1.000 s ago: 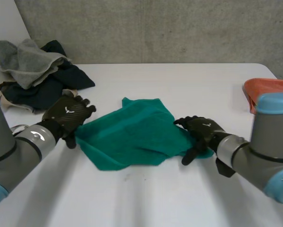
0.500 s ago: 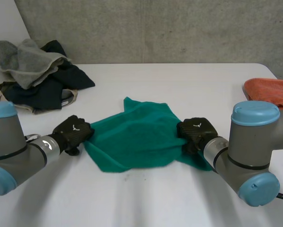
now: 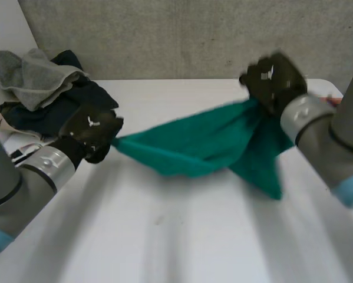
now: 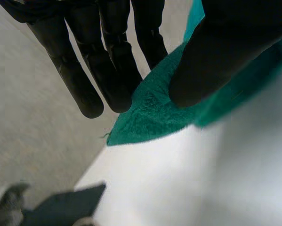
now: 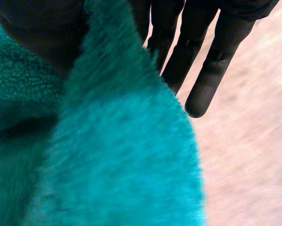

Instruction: Fold the laundry.

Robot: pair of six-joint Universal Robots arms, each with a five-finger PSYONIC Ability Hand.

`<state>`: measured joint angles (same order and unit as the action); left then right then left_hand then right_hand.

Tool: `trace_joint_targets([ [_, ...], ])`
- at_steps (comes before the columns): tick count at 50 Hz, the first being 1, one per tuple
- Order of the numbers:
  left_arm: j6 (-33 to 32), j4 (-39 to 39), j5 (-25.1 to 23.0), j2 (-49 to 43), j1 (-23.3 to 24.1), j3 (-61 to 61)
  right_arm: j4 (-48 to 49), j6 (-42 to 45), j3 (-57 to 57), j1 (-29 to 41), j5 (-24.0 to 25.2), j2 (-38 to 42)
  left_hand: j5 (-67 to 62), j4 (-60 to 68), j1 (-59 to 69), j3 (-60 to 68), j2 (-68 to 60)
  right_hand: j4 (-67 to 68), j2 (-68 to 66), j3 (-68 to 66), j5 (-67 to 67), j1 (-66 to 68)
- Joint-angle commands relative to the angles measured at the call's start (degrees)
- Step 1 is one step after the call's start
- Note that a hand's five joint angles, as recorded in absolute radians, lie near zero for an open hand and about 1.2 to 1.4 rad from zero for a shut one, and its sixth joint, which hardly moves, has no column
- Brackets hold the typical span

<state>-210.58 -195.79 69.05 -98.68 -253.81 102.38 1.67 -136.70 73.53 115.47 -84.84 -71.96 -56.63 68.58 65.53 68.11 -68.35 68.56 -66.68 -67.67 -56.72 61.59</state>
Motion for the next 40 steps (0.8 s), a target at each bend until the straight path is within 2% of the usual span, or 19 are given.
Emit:
trace_joint_targets([
  [1,11.0,0.1,0.0,9.5,2.5,2.9,15.3,4.6,-14.3,1.3,4.7,14.4,-13.4,11.4,14.5,11.9,-11.7,11.4,-13.3,-12.3,-13.3,18.4],
  [4,11.4,0.3,0.5,10.6,3.8,3.3,21.6,4.3,-15.2,3.8,9.0,19.3,-13.4,11.4,14.5,11.9,-11.7,11.4,-13.3,-12.3,-13.3,18.4],
  [5,11.5,0.4,0.7,10.7,4.2,3.2,24.6,4.1,-15.2,5.2,11.5,22.4,-13.4,11.4,14.5,11.9,-11.7,3.2,-5.1,-4.1,-5.0,10.1],
  [7,11.4,0.6,2.0,11.1,5.3,3.1,26.4,3.8,-15.1,6.4,12.9,25.1,-13.4,11.4,14.5,11.9,-11.7,-33.0,31.2,32.2,31.2,-26.1],
  [8,11.3,0.7,2.6,11.2,5.4,3.0,26.4,3.9,-14.7,7.2,13.0,27.3,-13.4,11.4,14.5,11.9,-11.7,-58.6,56.7,57.7,56.7,-51.6],
  [14,11.1,2.0,6.1,11.6,6.0,2.1,20.6,0.3,-11.7,7.1,7.9,25.7,-13.4,11.4,14.5,11.9,-11.7,-58.6,56.7,57.7,56.7,-51.6],
  [17,11.1,2.3,6.1,12.0,6.4,1.6,14.8,-7.6,-10.3,5.3,3.9,22.1,-13.4,11.4,14.5,11.9,-11.7,-58.6,56.7,57.7,56.7,-51.6],
  [19,11.2,2.5,6.3,12.2,6.6,1.0,9.6,-14.9,-9.4,1.4,2.0,18.7,-13.4,11.4,14.5,11.9,-11.7,-58.6,56.7,57.7,56.7,-51.6],
  [22,11.2,2.8,6.4,12.5,6.8,-0.3,1.4,-24.4,-6.6,-3.0,1.7,12.3,-13.4,11.4,14.5,11.9,-11.7,-58.6,56.7,57.7,56.7,-51.6],
  [26,11.4,3.0,6.8,12.7,8.2,-2.9,-7.7,-34.4,-1.7,-7.3,2.2,6.2,-13.4,11.4,14.5,11.9,-11.7,-58.6,56.7,57.7,56.7,-51.6],
  [31,11.4,3.6,8.5,12.6,11.3,-5.9,-14.5,-42.8,6.0,-11.8,5.1,5.1,-13.4,11.4,14.5,11.9,-11.7,-57.5,55.6,56.6,55.6,-50.5],
  [36,11.3,4.3,10.8,12.6,13.5,-8.3,-11.2,-49.3,14.5,-12.5,11.1,5.3,-13.4,11.4,14.5,11.9,-11.7,-56.3,54.4,55.4,54.5,-49.3],
  [40,11.3,4.8,11.5,12.6,15.0,-10.2,-6.3,-53.9,15.9,-11.8,12.0,7.3,-13.4,11.4,14.5,11.9,-11.7,-55.1,53.2,54.2,53.3,-48.2],
])
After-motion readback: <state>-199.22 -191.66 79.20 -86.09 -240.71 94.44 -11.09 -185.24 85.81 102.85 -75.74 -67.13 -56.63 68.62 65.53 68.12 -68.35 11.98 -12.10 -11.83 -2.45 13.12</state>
